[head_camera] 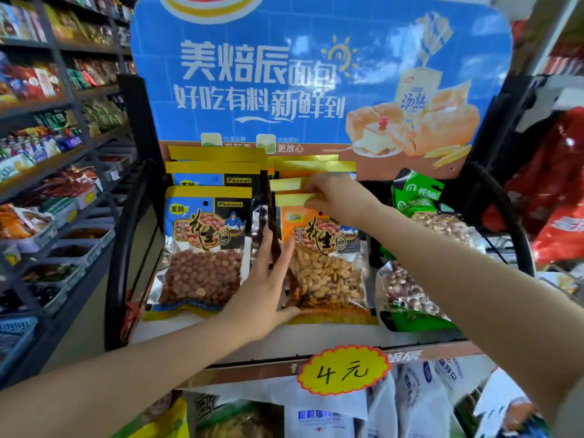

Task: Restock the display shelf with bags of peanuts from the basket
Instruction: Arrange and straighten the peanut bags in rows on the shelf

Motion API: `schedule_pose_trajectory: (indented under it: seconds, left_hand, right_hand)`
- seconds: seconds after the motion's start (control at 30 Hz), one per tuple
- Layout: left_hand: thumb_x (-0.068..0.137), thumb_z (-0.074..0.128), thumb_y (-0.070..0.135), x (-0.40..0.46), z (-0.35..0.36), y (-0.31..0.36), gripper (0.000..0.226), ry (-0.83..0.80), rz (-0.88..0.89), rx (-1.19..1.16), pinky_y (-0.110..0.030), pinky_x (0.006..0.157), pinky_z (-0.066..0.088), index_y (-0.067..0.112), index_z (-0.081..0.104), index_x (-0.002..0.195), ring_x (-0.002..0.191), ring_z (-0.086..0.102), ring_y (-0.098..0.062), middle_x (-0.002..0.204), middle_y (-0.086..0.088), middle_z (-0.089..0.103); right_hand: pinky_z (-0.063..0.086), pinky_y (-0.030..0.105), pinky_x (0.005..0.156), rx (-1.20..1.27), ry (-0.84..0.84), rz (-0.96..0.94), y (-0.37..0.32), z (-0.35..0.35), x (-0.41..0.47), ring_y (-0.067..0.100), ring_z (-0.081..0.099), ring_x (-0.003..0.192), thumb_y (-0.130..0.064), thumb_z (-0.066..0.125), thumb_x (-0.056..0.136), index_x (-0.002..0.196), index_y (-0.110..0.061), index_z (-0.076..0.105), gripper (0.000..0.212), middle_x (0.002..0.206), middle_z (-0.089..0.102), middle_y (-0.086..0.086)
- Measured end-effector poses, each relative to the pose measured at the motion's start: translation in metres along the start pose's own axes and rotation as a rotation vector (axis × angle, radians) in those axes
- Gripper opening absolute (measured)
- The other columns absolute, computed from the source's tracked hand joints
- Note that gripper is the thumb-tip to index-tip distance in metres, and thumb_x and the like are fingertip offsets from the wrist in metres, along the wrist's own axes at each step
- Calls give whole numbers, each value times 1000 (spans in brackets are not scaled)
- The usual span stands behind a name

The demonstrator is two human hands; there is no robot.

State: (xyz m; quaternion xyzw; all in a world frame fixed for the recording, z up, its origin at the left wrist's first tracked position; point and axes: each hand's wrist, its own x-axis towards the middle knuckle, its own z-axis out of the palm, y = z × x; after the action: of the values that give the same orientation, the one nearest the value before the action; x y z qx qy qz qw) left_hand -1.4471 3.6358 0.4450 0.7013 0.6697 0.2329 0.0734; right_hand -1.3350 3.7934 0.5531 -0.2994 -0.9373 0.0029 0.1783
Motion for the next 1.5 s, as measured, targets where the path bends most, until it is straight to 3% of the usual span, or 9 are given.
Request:
schedule_pose_trajectory:
  seconds: [0.13,0.37,0.57,0.77,0.87,0.97,1.1,1.33,1.5]
  left_hand:
    - [82,62,43,1,-1,11,92,13,138,103,-35,116,0,29,-1,147,138,-29,-15,141,14,-41]
    - [92,50,34,31,2,66,55,36,195,-2,-25,112,-4,21,30,141,143,1,-10,155,8,3]
    - [88,55,43,60,27,115,57,-124,-36,-152,-24,89,46,20,36,137,102,59,-12,127,5,55]
    - [89,49,-1,95,45,128,37,-55,-287,-244,-21,56,38,11,41,123,81,49,-15,106,-7,56]
    - [85,43,-12,98,54,124,35,-19,-363,-397,-32,62,35,11,44,111,77,44,-19,85,-2,47]
    - [89,56,9,95,51,124,20,20,-357,-424,-23,54,45,20,49,104,73,55,-15,90,3,56]
    - [86,63,24,93,38,129,20,62,-322,-433,-30,69,50,25,54,104,84,63,-21,92,0,61]
    - [85,58,45,112,18,120,46,165,-394,-195,-29,59,42,19,44,120,73,58,-15,96,0,60]
    - [87,42,58,127,18,138,54,172,-172,-24,-27,46,32,9,65,90,52,51,-16,61,0,56]
  right_hand:
    - [48,40,86,52,157,-1,17,-28,-31,30,59,102,-20,57,89,111,-6,60,26,110,64,15]
    - [40,32,89,-47,-36,346,103,-64,-84,30,55,112,-21,48,95,119,-4,57,31,122,60,16]
    - [38,31,78,26,-248,362,162,-48,-78,29,55,100,-42,49,92,116,-6,52,44,115,58,14]
    - [37,32,101,294,-353,333,180,-52,-69,22,48,125,-54,62,78,135,-14,43,72,142,46,3]
    - [29,38,111,275,-442,319,187,-48,-71,28,40,132,-57,62,76,137,-2,39,85,147,39,9]
    - [31,34,110,472,-392,229,189,-57,-77,19,43,132,-47,68,76,136,-13,43,74,142,45,2]
    - [50,16,77,782,-196,64,199,-92,-96,0,66,80,-7,65,80,99,-20,66,23,87,73,-14]
    - [51,13,60,1032,-43,50,221,-114,-114,3,67,67,6,50,83,81,-20,71,33,72,74,-10]
    - [51,14,63,1130,68,51,214,-127,-113,8,69,70,2,53,79,83,-17,71,26,73,74,-8]
